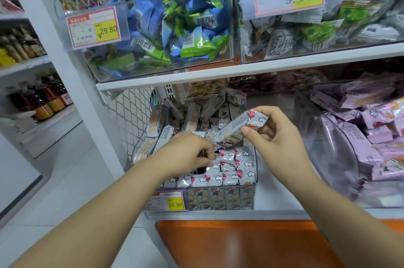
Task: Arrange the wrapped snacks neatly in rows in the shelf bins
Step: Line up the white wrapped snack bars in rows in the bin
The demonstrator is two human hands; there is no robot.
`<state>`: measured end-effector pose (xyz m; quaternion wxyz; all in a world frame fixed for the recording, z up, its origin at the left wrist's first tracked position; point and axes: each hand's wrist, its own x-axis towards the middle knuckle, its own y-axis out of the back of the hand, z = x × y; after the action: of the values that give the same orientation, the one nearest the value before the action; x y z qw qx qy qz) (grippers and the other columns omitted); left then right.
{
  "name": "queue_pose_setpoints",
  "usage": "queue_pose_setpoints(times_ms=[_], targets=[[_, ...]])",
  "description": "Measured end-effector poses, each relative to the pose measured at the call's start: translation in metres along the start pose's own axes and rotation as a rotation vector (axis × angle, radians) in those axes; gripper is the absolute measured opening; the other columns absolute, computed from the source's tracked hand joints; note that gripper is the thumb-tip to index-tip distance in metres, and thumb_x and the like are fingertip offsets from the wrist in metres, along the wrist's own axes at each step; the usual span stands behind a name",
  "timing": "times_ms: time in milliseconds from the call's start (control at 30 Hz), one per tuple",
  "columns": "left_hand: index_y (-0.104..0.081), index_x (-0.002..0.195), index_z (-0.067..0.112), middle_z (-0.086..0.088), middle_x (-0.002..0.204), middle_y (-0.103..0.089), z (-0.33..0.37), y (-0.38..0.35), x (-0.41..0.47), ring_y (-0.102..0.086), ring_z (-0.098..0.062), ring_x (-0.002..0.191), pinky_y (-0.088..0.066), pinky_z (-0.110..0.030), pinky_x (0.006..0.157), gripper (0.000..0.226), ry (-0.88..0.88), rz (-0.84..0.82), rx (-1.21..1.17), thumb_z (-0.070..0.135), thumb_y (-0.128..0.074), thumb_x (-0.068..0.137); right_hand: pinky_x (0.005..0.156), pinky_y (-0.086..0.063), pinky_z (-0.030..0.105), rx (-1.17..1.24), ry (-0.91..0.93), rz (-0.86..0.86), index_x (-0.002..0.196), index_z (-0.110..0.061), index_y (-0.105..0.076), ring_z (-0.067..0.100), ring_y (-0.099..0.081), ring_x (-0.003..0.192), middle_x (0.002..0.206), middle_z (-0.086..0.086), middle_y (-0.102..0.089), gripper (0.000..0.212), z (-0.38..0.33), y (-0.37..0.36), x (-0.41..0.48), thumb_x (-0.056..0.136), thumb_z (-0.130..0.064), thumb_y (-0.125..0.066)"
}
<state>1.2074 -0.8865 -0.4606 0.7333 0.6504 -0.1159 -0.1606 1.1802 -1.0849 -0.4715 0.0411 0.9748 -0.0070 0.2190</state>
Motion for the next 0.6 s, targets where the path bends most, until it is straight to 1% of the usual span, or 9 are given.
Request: queue_pose_setpoints(times_ms=[33,100,167,233,300,367,467,533,600], targets=[[-0.067,0.092,0.033,0.014,0.093,-0.068,0.002,-0.003,0.001,-0.059,-0.012,0.093,-0.044,-0.033,0.093,0.008,0.004,0.01,-0.015,0.038,-0.067,0.085,0.05,-0.037,0.007,-0.009,0.007,0.018,0.105,-0.018,-0.055,-0.003,-0.052,0.046,0.052,-0.023,-0.055,0.023,0.002,0.0,0.001,0.087,-0.008,-0.064],[-0.067,0.092,0.034,0.013,0.091,-0.068,0.002,-0.008,0.0,-0.06,-0.012,0.088,-0.048,-0.033,0.089,0.007,0.016,0.029,-0.038,0.038,-0.066,0.086,0.049,-0.036,0.008,-0.022,0.01,0.05,0.106,-0.017,-0.057,-0.002,-0.047,0.045,0.051,-0.021,-0.054,0.023,0.005,0.0,0.004,0.086,-0.009,-0.065],[-0.067,0.094,0.034,0.016,0.09,-0.067,0.002,-0.01,-0.003,-0.06,-0.01,0.087,-0.048,-0.031,0.089,0.009,0.023,0.057,-0.07,0.038,-0.065,0.087,0.049,-0.039,0.01,-0.037,0.0,0.048,0.105,-0.018,-0.058,-0.002,-0.048,0.046,0.055,-0.018,-0.057,0.023,0.006,-0.001,0.008,0.086,-0.009,-0.066],[-0.068,0.099,0.033,0.014,0.095,-0.069,0.002,-0.011,-0.007,-0.061,-0.011,0.09,-0.045,-0.027,0.089,0.013,0.022,0.091,-0.074,0.039,-0.063,0.088,0.051,-0.043,0.014,-0.068,-0.01,0.011,0.101,-0.021,-0.058,-0.004,-0.054,0.049,0.065,-0.01,-0.064,0.022,0.004,-0.005,0.012,0.085,-0.008,-0.067],[-0.067,0.105,0.032,0.011,0.095,-0.07,0.004,-0.012,-0.011,-0.062,-0.013,0.089,-0.041,-0.024,0.088,0.018,0.008,0.124,-0.038,0.039,-0.06,0.09,0.056,-0.046,0.02,-0.159,-0.003,-0.037,0.096,-0.029,-0.058,0.001,-0.057,0.051,0.069,0.003,-0.065,0.024,0.003,-0.011,0.021,0.084,-0.013,-0.069],[-0.066,0.111,0.034,0.011,0.097,-0.071,0.006,-0.013,-0.013,-0.062,-0.014,0.089,-0.041,-0.026,0.093,0.021,-0.012,0.148,-0.007,0.038,-0.055,0.094,0.057,-0.042,0.016,-0.316,0.011,-0.091,0.093,-0.036,-0.055,0.009,-0.051,0.054,0.063,0.004,-0.058,0.024,0.004,-0.017,0.033,0.083,-0.021,-0.071],[-0.061,0.121,0.037,0.013,0.106,-0.07,0.002,-0.014,-0.016,-0.061,-0.012,0.096,-0.035,-0.028,0.103,0.027,-0.031,0.152,0.004,0.032,-0.048,0.098,0.052,-0.038,0.014,-0.467,0.009,-0.184,0.097,-0.03,-0.057,0.005,-0.047,0.052,0.061,-0.003,-0.056,0.023,0.006,-0.028,0.055,0.08,-0.029,-0.073],[-0.057,0.126,0.039,0.014,0.114,-0.067,-0.001,-0.015,-0.018,-0.06,-0.011,0.102,-0.032,-0.024,0.101,0.031,-0.05,0.142,0.005,0.029,-0.044,0.1,0.052,-0.037,0.014,-0.551,0.029,-0.223,0.096,-0.022,-0.061,0.002,-0.048,0.051,0.063,-0.004,-0.058,0.025,0.008,-0.036,0.066,0.078,-0.033,-0.074],[-0.054,0.129,0.039,0.013,0.121,-0.064,-0.004,-0.016,-0.019,-0.058,-0.012,0.108,-0.035,-0.024,0.098,0.034,-0.069,0.12,-0.026,0.026,-0.042,0.101,0.052,-0.034,0.014,-0.627,0.053,-0.235,0.089,-0.015,-0.064,0.005,-0.047,0.056,0.069,0.003,-0.061,0.026,0.01,-0.043,0.071,0.076,-0.035,-0.074]])
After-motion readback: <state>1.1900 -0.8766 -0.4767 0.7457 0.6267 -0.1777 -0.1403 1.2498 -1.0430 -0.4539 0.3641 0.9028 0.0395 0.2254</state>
